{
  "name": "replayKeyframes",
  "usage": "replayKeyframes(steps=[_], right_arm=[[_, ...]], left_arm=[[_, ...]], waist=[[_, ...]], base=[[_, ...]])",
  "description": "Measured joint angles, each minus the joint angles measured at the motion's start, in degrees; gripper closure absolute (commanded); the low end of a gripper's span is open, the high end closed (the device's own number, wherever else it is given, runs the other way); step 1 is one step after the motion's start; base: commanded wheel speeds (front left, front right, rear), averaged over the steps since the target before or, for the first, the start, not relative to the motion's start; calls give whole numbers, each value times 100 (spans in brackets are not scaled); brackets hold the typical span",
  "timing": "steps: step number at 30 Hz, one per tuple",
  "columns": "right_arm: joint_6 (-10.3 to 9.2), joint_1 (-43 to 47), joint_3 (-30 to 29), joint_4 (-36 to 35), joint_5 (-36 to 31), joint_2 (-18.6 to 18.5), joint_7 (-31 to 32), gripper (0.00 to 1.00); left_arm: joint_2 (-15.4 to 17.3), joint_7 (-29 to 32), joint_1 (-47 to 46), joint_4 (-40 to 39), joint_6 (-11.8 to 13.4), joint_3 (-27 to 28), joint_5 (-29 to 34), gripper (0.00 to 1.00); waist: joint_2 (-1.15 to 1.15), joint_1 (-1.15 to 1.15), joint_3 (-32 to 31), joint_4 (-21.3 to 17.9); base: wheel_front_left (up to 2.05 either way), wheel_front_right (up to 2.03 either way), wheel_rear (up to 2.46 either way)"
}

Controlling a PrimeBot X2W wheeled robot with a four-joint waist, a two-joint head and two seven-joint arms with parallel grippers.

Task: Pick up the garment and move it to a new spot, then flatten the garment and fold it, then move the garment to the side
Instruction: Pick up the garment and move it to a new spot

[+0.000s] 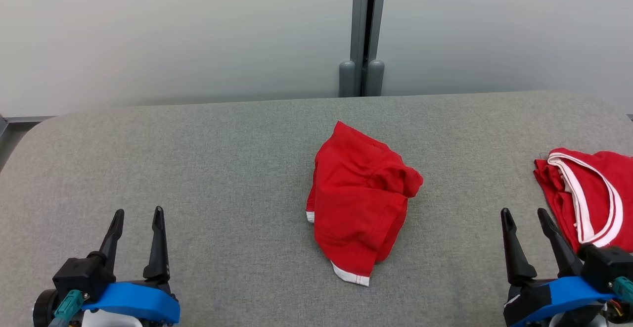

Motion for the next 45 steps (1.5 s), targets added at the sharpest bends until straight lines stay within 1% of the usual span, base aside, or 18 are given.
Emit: replayKeyframes(steps=[4,9,13,17,20,25,34,35,36,41,45], right_arm=[[0,-11,53,25,14,0,-11,0],[0,-110,364,90,78,0,67,0],[0,-257,943,346,320,1,426,0],[0,-531,1549,842,581,7,814,0],[0,-788,1858,1239,756,8,912,0],[0,-1153,2237,1852,1055,8,855,0],[0,-1696,2736,2632,1358,10,514,0],[0,-1763,2814,2683,1377,9,466,73],[0,-1840,2873,2718,1380,11,385,100],[0,-2120,3027,2817,1478,11,91,100],[0,-2295,2922,2665,1483,10,-146,100]], left_arm=[[23,21,-1,-54,26,-11,0,0],[27,44,-27,-122,33,-51,1,0],[18,53,-87,-163,33,-88,2,0],[2,71,-137,-172,33,-155,8,0],[-21,79,-224,-172,25,-215,9,0],[-48,79,-338,-149,-5,-263,18,0],[-42,69,-376,-112,-19,-276,15,0],[-40,68,-377,-111,-19,-276,15,0],[-40,68,-378,-108,-19,-277,14,0],[-42,59,-380,-79,-18,-301,2,0],[-37,52,-378,-62,-18,-318,-23,0]], waist=[[0,0,15,26],[0,0,44,84],[0,0,90,128],[0,0,146,157],[0,0,198,201],[0,0,270,314],[0,0,319,418],[0,0,323,422],[0,0,327,427],[0,0,300,452],[0,0,256,454]], base=[[0,0,0],[0,0,0],[0,0,0],[0,0,0],[0,0,0],[0,0,0],[0,0,0],[0,0,0],[0,0,0],[0,0,0],[0,0,0]])
